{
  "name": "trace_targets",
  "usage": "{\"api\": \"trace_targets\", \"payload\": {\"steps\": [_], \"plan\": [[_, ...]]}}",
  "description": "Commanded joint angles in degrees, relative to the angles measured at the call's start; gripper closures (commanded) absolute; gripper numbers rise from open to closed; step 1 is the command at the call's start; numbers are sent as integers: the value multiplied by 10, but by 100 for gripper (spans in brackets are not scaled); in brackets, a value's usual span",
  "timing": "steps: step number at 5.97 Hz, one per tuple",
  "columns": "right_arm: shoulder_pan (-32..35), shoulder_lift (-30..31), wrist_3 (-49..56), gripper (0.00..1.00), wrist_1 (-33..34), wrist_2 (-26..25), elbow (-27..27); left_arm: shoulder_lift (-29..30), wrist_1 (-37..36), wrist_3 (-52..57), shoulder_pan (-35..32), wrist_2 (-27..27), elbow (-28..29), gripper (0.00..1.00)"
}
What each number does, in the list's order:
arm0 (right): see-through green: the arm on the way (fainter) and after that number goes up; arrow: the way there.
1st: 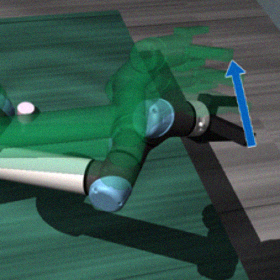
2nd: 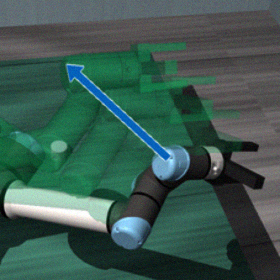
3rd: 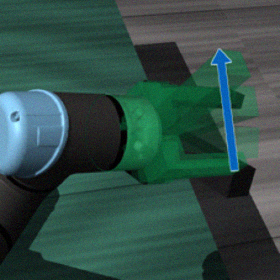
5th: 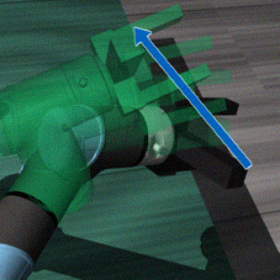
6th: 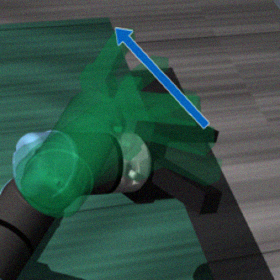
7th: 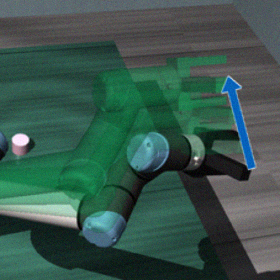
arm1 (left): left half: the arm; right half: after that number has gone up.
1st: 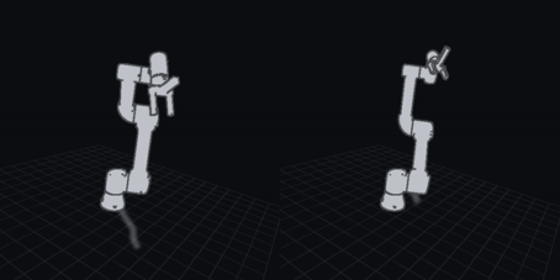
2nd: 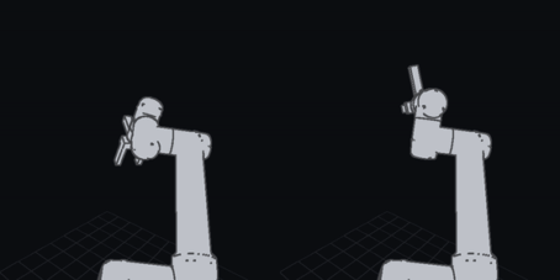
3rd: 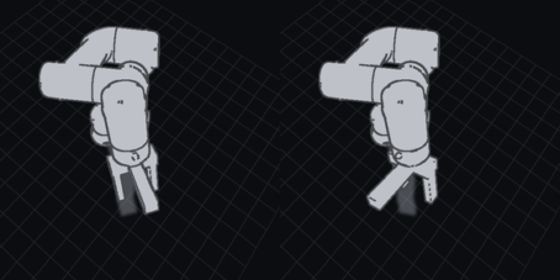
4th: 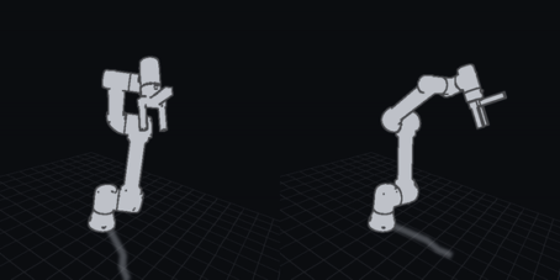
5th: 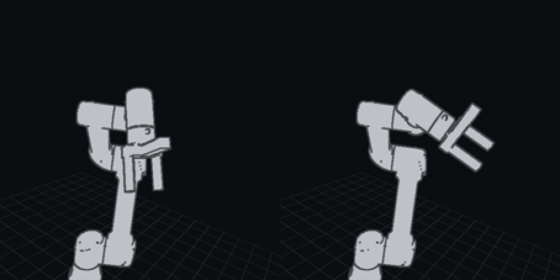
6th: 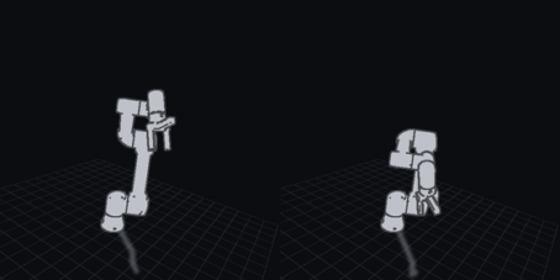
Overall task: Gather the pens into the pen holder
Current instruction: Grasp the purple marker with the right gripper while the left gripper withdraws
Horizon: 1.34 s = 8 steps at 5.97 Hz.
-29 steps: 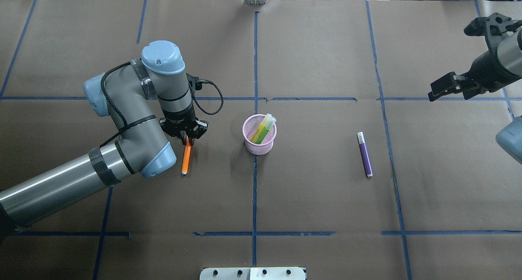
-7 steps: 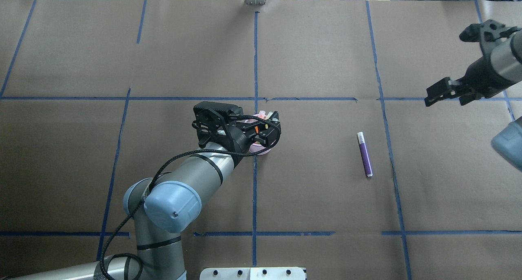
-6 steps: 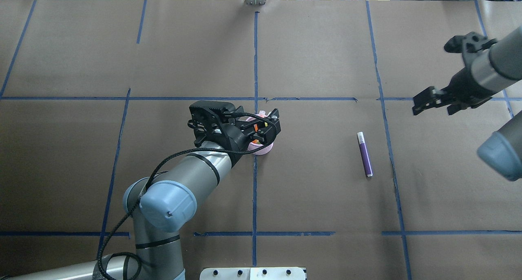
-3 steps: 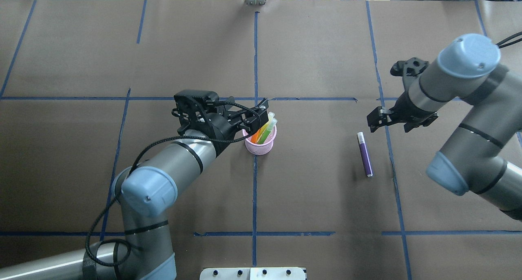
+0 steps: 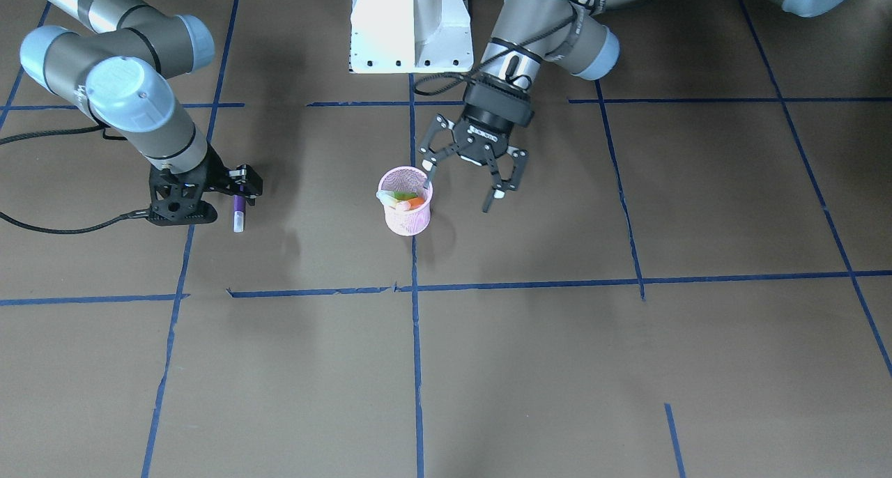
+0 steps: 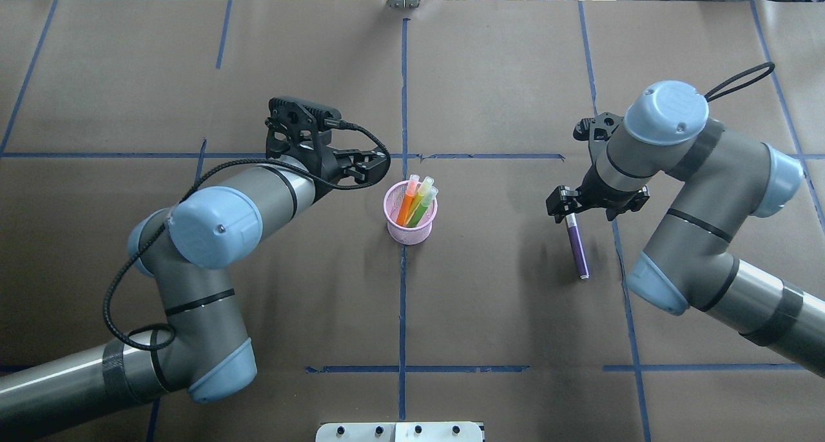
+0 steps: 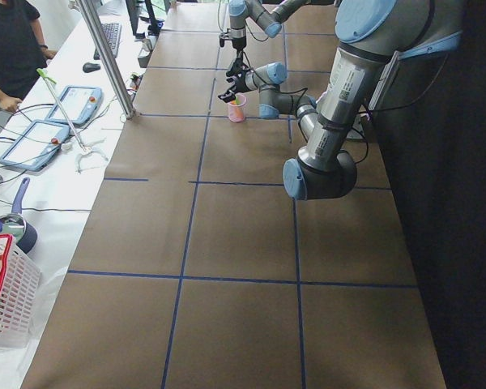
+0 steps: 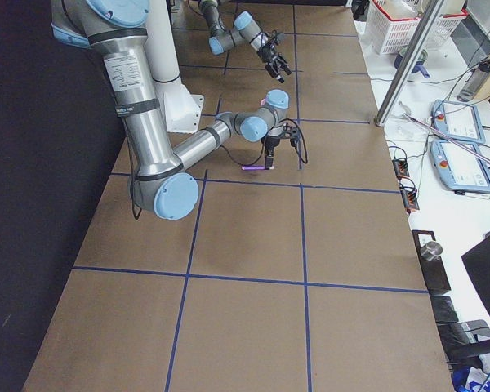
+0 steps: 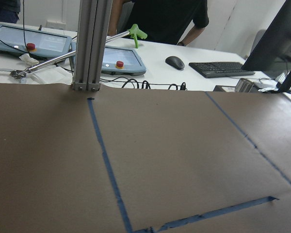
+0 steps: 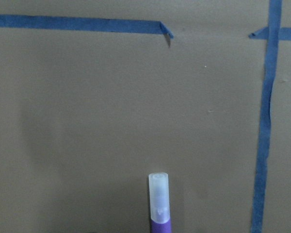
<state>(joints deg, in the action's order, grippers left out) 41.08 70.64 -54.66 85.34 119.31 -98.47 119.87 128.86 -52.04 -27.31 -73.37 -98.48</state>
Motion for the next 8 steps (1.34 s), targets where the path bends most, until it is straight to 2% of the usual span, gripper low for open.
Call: {"api": "trace_targets", "payload": {"steps": [1, 2, 3, 4, 8], "plan": [[-5, -22, -2, 6, -3, 1, 42, -21, -27, 24, -13, -23, -7, 0], [-3, -20, -2, 21, -1, 9, 40, -22, -27, 24, -13, -23, -7, 0], [-2, -15, -2, 30, -1, 18, 42, -23, -27, 24, -13, -23, -7, 0], [-2, -13, -2, 31, -1, 41, 43, -23, -27, 24, -13, -22, -7, 0], [-3, -14, -2, 30, 0, 49, 57, -28, -22, 24, -13, -22, -7, 0]]}}
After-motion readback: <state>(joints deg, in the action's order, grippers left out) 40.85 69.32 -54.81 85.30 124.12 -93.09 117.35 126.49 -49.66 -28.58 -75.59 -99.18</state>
